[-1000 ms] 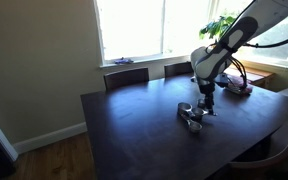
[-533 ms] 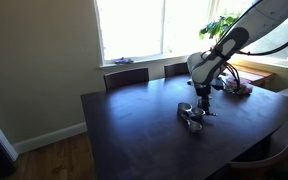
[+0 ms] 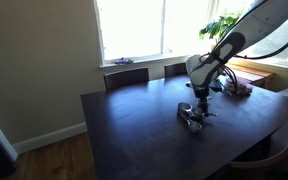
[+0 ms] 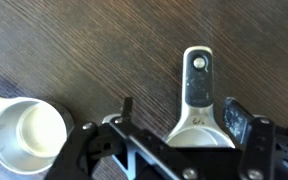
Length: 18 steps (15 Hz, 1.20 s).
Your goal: Stack the pots in order of size
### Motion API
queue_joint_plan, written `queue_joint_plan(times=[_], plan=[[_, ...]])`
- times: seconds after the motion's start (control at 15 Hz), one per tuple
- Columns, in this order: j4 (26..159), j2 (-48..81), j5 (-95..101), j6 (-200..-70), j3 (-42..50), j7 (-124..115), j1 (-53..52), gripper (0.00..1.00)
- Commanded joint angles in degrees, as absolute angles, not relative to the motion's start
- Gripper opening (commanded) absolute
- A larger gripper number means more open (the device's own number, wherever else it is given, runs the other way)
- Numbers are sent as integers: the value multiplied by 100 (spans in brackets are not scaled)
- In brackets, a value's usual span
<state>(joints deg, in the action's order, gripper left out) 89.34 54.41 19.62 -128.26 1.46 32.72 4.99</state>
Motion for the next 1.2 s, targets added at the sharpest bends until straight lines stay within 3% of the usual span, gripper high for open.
queue_joint_plan(times=[0.0, 0.07, 0.2, 0.27, 0.33, 0.47, 0.6, 0.73, 0.87, 1.13], plan=[[8829, 5481, 2006, -12740, 98, 3396, 540, 75], [8804, 5491, 1989, -12713, 86, 3421, 550, 76], [8782, 5492, 1978, -12693, 78, 3446, 555, 65], [8773, 5493, 1973, -12686, 73, 3461, 559, 65], [8770, 5495, 1971, -12689, 68, 3482, 562, 55], [8772, 5501, 1968, -12673, 58, 3523, 560, 52], [8789, 5493, 1971, -12686, 52, 3560, 555, 41], [8786, 5491, 1968, -12685, 50, 3600, 554, 36], [8789, 5485, 1966, -12690, 57, 3626, 555, 13], [8962, 5334, 2004, -12800, 84, 3615, 554, 13]])
